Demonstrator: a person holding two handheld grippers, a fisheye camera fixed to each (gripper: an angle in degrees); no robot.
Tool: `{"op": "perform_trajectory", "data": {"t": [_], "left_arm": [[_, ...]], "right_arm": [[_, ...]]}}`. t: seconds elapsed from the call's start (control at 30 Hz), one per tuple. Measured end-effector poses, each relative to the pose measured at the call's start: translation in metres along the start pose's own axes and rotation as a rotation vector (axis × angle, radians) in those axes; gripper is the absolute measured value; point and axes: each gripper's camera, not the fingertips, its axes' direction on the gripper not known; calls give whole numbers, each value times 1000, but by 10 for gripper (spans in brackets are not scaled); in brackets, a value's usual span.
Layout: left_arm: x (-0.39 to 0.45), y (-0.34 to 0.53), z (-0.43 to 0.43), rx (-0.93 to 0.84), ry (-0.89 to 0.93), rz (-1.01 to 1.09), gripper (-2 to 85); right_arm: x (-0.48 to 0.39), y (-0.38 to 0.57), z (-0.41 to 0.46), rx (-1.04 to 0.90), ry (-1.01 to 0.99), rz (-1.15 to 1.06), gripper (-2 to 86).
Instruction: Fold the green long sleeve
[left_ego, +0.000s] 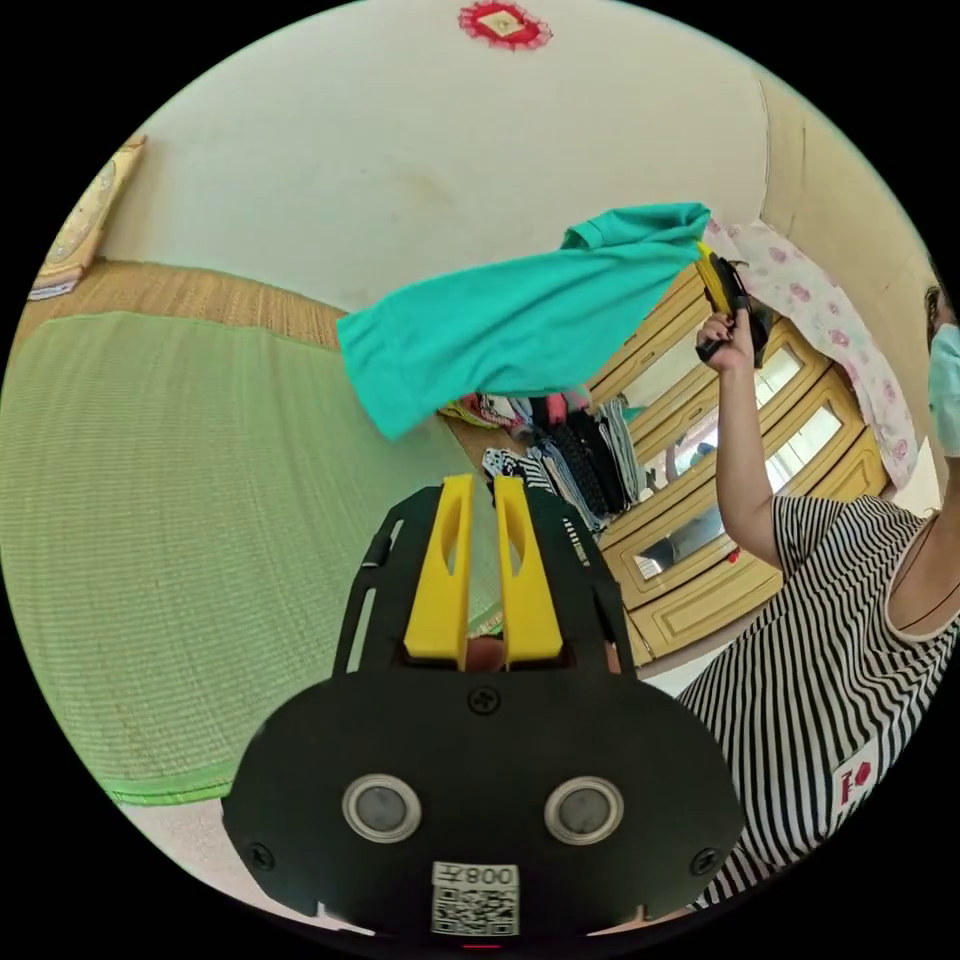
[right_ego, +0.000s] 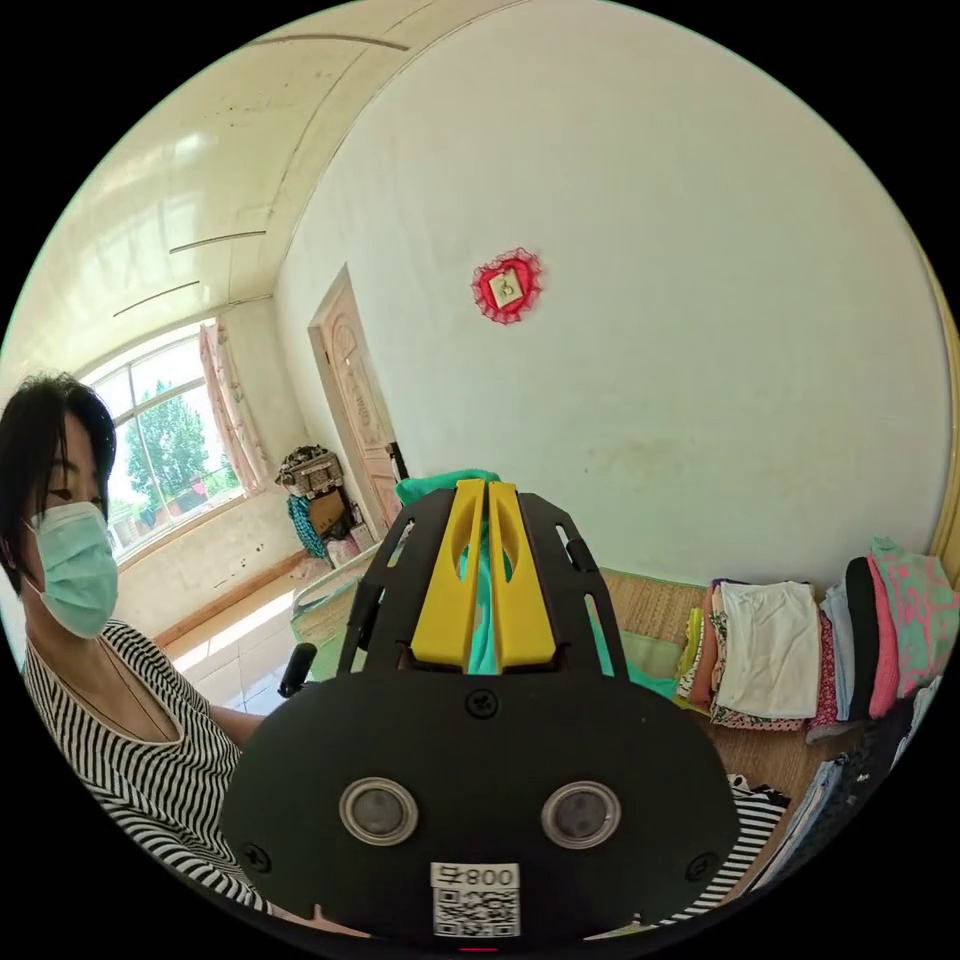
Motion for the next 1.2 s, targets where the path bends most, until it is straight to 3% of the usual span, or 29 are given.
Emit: {"op": "perform_trajectory", "data": {"t": [0.2, 0.33, 0.43, 0.67, 0.93, 1.03, 1.2], "left_arm": [[39, 53, -147, 229, -36, 21, 61], [53, 89, -188, 226, -84, -7, 82], [69, 107, -202, 212, -14, 27, 116], [134, 127, -216, 170, 203, 211, 147], [177, 175, -226, -13, 143, 252, 157], [190, 191, -216, -68, 108, 202, 158], [181, 202, -183, -143, 344, 3, 161]], "right_arm": [[-82, 31, -27, 31, -239, 37, 1], [-145, 59, -37, 44, -396, 24, 2], [-194, 72, -41, 13, -464, -13, 2], [-286, 94, -69, -3, -461, -119, 1], [-337, 118, -121, 71, -392, -156, 1], [-351, 126, -130, 77, -370, -174, 1], [-363, 136, -141, 102, -363, -166, 2]]}}
